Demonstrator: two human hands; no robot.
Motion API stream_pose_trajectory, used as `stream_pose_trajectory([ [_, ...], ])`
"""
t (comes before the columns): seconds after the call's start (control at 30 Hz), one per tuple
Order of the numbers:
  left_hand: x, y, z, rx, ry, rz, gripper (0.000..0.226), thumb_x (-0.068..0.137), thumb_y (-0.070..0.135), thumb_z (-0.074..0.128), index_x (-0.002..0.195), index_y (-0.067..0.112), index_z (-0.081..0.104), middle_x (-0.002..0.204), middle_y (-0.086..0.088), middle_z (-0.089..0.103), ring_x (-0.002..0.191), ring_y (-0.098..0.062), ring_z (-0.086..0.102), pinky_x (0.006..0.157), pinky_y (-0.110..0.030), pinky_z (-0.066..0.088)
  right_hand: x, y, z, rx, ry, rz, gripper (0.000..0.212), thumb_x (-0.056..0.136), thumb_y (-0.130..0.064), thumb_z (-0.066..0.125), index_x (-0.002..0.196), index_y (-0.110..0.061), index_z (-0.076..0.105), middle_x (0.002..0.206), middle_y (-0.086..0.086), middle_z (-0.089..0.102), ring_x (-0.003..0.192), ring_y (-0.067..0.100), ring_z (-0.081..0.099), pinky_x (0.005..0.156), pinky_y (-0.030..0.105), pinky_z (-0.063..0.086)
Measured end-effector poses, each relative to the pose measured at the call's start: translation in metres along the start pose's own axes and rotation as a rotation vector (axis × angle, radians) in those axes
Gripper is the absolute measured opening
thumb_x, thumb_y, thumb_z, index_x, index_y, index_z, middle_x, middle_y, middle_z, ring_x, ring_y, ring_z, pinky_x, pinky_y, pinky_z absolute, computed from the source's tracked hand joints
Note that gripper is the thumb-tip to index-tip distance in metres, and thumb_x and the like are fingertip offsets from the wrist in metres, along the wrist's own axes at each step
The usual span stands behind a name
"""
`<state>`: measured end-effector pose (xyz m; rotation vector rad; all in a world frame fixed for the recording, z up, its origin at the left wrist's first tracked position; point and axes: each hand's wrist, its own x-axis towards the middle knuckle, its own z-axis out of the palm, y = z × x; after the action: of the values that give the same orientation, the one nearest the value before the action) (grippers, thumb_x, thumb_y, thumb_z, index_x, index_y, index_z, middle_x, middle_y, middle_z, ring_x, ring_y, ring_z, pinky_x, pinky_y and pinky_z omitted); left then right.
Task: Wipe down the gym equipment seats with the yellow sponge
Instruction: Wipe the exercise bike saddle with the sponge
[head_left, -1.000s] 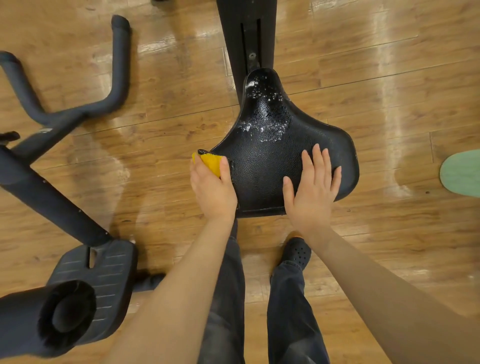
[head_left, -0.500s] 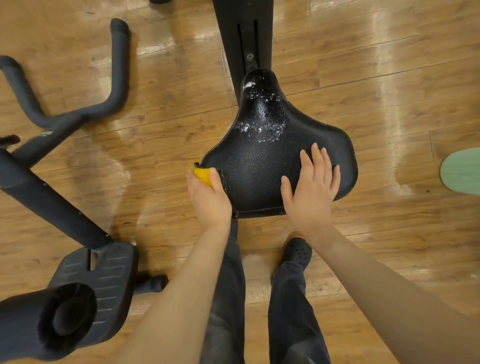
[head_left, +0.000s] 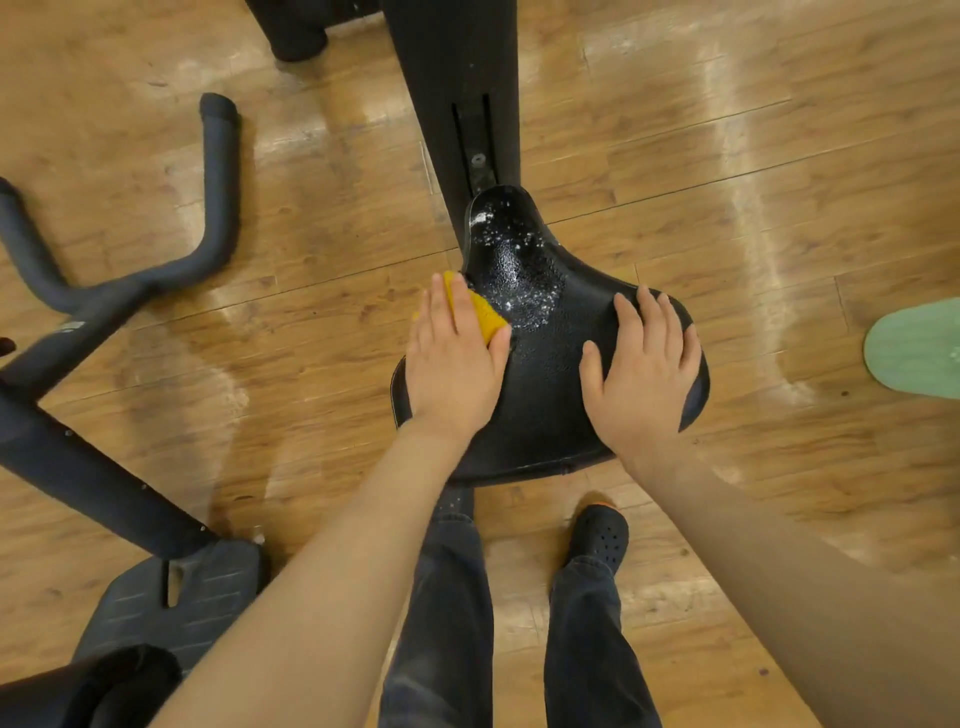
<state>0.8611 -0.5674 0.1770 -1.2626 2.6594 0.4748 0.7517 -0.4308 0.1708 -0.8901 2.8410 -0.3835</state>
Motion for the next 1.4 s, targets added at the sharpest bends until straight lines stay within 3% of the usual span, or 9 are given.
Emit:
stream_pose_trajectory([
  [0.1,0.01,0.005,0.0,-0.008,-0.01,0.009,0.075,0.095,0.052,0.025,0.15,0.003,0.014,0.157,-0.02,0.016,0.146,-0.033,0.017,0.119,-0.041,0.021,0.0,0.0,0.0,0.002,0.004,0.003,0.055,0.091,-0.042,0.041,0.138,-0.014,0.042,0.15,0.009,0.036,0.142,0.026,0.025,0.115,0.05,0.016],
  [0.2,-0.027,0.0,0.005,0.053,0.03,0.049,0.074,0.094,0.051,0.027,0.15,0.004,0.018,0.157,-0.019,0.018,0.146,-0.033,0.018,0.118,-0.044,0.023,0.0,-0.001,-0.001,0.006,0.021,0.003,0.054,0.091,-0.041,0.042,0.137,-0.013,0.043,0.149,0.009,0.038,0.141,0.026,0.026,0.115,0.05,0.017],
  [0.37,-0.075,-0.003,0.008,0.099,-0.04,0.065,0.077,0.094,0.052,0.034,0.152,0.009,0.011,0.16,-0.013,0.01,0.148,-0.029,0.009,0.118,-0.042,0.019,0.0,-0.003,-0.002,-0.007,0.006,0.008,0.054,0.09,-0.041,0.042,0.137,-0.013,0.043,0.148,0.009,0.038,0.141,0.027,0.026,0.114,0.051,0.017],
  [0.63,0.017,0.019,0.0,-0.052,-0.016,0.053,0.075,0.094,0.053,0.023,0.151,0.005,0.013,0.158,-0.02,0.012,0.147,-0.034,0.013,0.118,-0.046,0.022,0.001,-0.003,-0.003,-0.018,-0.019,0.02,0.055,0.09,-0.041,0.042,0.138,-0.014,0.041,0.149,0.008,0.036,0.142,0.026,0.024,0.115,0.051,0.015],
  [0.9,-0.056,-0.011,0.003,0.066,-0.055,0.157,0.068,0.095,0.049,0.028,0.152,0.014,0.016,0.16,-0.005,0.013,0.148,-0.024,0.01,0.116,-0.042,0.028,0.001,-0.004,-0.005,-0.001,-0.011,0.027,0.054,0.089,-0.04,0.044,0.137,-0.015,0.044,0.148,0.007,0.038,0.141,0.026,0.027,0.115,0.05,0.017],
  [1.1,0.002,0.008,0.0,0.006,-0.044,0.198,0.068,0.096,0.047,0.028,0.151,0.011,0.015,0.16,-0.009,0.01,0.148,-0.027,0.007,0.118,-0.042,0.024,0.002,-0.004,-0.005,-0.002,-0.016,0.029,0.055,0.087,-0.04,0.045,0.136,-0.015,0.045,0.147,0.007,0.039,0.141,0.026,0.028,0.115,0.049,0.017],
  [1.23,0.054,0.028,-0.011,-0.062,-0.051,0.13,0.068,0.096,0.045,0.031,0.153,0.014,0.009,0.161,-0.005,0.001,0.148,-0.025,0.001,0.118,-0.042,0.023,0.003,-0.004,-0.006,-0.009,-0.042,0.039,0.055,0.088,-0.041,0.044,0.136,-0.015,0.044,0.148,0.007,0.038,0.141,0.025,0.026,0.115,0.05,0.016],
  [1.4,0.016,0.022,-0.007,-0.047,-0.046,0.137,0.066,0.098,0.045,0.028,0.153,0.014,0.008,0.161,-0.004,0.0,0.149,-0.021,-0.001,0.119,-0.041,0.021,0.003,-0.004,-0.007,-0.009,-0.052,0.039,0.055,0.087,-0.04,0.045,0.136,-0.015,0.045,0.149,0.007,0.037,0.142,0.025,0.025,0.115,0.051,0.016],
])
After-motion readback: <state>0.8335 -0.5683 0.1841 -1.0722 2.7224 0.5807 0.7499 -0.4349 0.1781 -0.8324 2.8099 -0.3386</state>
